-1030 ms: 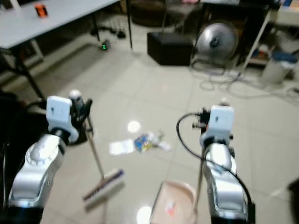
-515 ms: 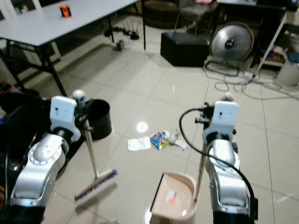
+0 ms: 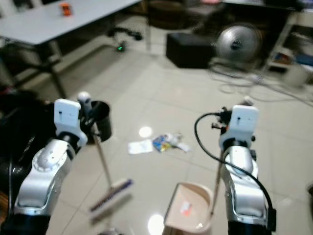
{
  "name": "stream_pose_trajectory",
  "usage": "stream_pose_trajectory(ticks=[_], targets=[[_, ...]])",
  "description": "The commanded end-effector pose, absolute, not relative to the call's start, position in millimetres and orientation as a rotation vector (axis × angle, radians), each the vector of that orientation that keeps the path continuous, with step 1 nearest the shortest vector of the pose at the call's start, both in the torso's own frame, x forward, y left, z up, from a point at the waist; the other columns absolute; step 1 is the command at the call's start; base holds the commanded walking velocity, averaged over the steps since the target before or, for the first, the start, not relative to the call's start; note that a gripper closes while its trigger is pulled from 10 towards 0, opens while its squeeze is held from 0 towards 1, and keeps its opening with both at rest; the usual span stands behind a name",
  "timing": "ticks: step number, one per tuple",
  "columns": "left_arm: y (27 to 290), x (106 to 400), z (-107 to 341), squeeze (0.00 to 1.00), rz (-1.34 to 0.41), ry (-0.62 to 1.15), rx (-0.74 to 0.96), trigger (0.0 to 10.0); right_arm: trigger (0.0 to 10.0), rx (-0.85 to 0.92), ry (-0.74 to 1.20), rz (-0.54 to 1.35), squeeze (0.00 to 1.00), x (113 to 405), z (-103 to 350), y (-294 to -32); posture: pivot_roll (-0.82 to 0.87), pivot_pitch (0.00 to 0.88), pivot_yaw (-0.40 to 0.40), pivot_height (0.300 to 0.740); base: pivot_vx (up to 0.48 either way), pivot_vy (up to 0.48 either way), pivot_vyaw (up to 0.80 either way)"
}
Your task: Sweep floor
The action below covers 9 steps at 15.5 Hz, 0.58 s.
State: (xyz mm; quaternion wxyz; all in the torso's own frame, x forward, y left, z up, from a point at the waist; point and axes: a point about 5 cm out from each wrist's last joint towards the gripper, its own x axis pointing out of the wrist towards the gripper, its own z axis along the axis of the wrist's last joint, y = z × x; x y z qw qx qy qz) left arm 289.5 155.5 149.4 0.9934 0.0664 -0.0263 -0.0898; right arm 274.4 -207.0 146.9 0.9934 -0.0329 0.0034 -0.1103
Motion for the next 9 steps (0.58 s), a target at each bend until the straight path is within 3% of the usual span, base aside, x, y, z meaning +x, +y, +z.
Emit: stream_pose_trajectory(ticks=[1,3,9], targets=[[153.4,293.6,164.1,0.00,-0.177,-0.129,0.146,10.0,10.0,-0.076,-0.036,-0.220,0.00,276.4,158.2,-206.6,-0.01,0.004,0.030,0.740,0.000,0.000,-0.80],[154.9,294.5,168.3,0.00,-0.163,-0.150,0.139,10.0,10.0,-0.080,-0.041,-0.218,0.00,276.7,158.6,-206.8,-0.01,0.001,0.028,0.740,0.133,0.000,-0.23],[154.0,294.8,172.1,0.00,-0.166,-0.167,0.138,10.0,10.0,-0.086,-0.051,-0.222,0.00,275.5,159.5,-207.5,-0.01,0.000,0.030,0.740,0.312,0.000,0.00]])
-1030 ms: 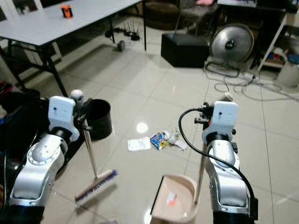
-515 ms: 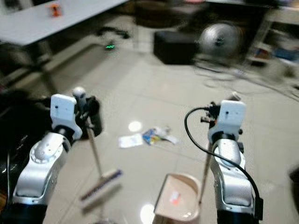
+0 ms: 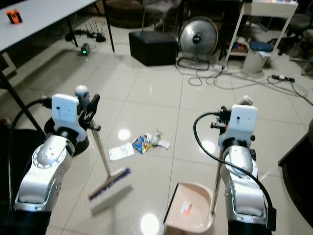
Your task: Sweep floor
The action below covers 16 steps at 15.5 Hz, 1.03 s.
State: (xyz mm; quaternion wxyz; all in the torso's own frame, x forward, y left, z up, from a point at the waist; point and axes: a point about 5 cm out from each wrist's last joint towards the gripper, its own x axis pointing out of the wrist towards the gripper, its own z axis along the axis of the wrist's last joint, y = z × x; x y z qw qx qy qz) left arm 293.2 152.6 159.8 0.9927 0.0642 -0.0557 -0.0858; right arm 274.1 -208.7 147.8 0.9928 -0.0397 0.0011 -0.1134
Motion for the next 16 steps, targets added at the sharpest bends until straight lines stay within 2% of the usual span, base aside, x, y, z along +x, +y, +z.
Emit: stream_pose_trajectory(ticks=[1,5,16], targets=[[153.1,295.3,173.0,0.00,-0.170,-0.172,0.135,10.0,10.0,-0.080,-0.047,-0.226,0.00,274.8,159.0,-208.4,-0.01,0.000,0.030,0.740,0.345,0.000,0.00],[151.5,295.5,174.4,0.00,-0.186,-0.181,0.130,10.0,10.0,-0.082,-0.047,-0.230,0.00,273.8,158.7,-209.1,-0.02,0.000,0.034,0.740,0.376,0.000,-0.70],[154.9,296.3,174.8,0.00,-0.167,-0.183,0.127,10.0,10.0,-0.083,-0.075,-0.161,0.00,276.3,163.7,-201.9,-0.01,0.000,0.036,0.740,0.385,0.000,0.00]])
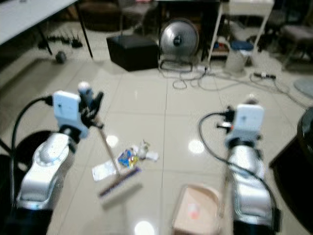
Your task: Sweep floor
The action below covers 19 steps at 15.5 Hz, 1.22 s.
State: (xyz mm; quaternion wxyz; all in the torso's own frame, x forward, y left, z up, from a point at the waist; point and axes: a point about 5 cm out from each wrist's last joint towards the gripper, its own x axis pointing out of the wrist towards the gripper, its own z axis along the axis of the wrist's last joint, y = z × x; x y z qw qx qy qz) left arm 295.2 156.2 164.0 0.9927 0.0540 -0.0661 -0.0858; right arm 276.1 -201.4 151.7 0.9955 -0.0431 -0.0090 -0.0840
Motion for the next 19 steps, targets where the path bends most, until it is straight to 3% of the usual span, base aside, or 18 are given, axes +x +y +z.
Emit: stream_pose_trajectory(ticks=[1,10,16,19], targets=[[154.9,296.4,175.0,0.00,-0.166,-0.183,0.127,10.0,10.0,-0.080,-0.077,-0.158,0.00,276.2,163.9,-200.9,-0.01,0.000,0.036,0.740,0.386,0.000,0.00],[153.6,297.1,176.1,0.00,-0.162,-0.182,0.120,10.0,10.0,-0.094,-0.096,-0.150,0.00,276.8,166.1,-200.0,-0.01,0.002,0.040,0.740,0.385,0.000,0.00],[154.6,297.4,177.9,0.00,-0.152,-0.180,0.100,10.0,10.0,0.038,-0.125,-0.163,0.00,273.5,171.4,-200.8,-0.01,0.006,0.041,0.740,0.382,0.000,0.00],[153.7,296.8,177.8,0.00,-0.156,-0.181,0.103,10.0,10.0,-0.121,-0.121,-0.168,0.00,276.6,171.2,-204.3,-0.01,0.006,0.042,0.740,0.380,0.000,0.00]])
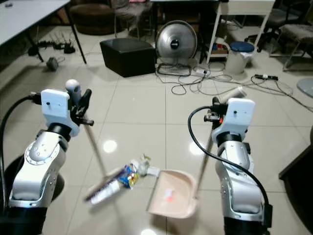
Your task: Sweep floor
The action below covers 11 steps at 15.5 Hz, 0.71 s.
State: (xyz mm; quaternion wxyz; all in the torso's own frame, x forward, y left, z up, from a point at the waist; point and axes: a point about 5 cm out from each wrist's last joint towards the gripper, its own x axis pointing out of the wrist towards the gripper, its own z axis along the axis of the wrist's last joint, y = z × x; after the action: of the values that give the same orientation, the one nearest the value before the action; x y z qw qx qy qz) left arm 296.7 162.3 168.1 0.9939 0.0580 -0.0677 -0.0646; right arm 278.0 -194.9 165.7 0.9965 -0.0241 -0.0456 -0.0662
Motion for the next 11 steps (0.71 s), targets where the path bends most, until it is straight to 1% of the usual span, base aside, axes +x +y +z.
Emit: stream_pose_trajectory(ticks=[1,3,4,7,11], targets=[[152.8,297.0,177.8,0.00,-0.158,-0.182,0.102,10.0,10.0,-0.133,-0.104,-0.173,0.00,277.7,168.8,-204.6,-0.01,0.006,0.042,0.740,0.382,0.000,0.00],[151.7,297.4,178.0,0.00,-0.159,-0.183,0.101,10.0,10.0,-0.221,-0.077,-0.218,0.00,281.1,163.1,-206.9,-0.01,0.006,0.042,0.740,0.379,0.000,0.00],[151.7,297.2,178.0,0.00,-0.159,-0.182,0.101,10.0,10.0,-0.222,-0.079,-0.217,0.00,281.3,163.0,-206.6,-0.01,0.006,0.043,0.740,0.382,0.000,0.00],[152.9,297.1,178.3,0.00,-0.152,-0.181,0.103,10.0,10.0,-0.138,-0.105,-0.187,0.00,279.2,166.9,-203.8,0.00,0.009,0.042,0.740,0.381,0.000,0.00],[152.4,298.1,178.8,0.00,-0.150,-0.183,0.100,10.0,10.0,-0.094,-0.107,-0.168,0.00,280.3,167.4,-200.6,0.00,0.008,0.046,0.740,0.380,0.000,0.00]])
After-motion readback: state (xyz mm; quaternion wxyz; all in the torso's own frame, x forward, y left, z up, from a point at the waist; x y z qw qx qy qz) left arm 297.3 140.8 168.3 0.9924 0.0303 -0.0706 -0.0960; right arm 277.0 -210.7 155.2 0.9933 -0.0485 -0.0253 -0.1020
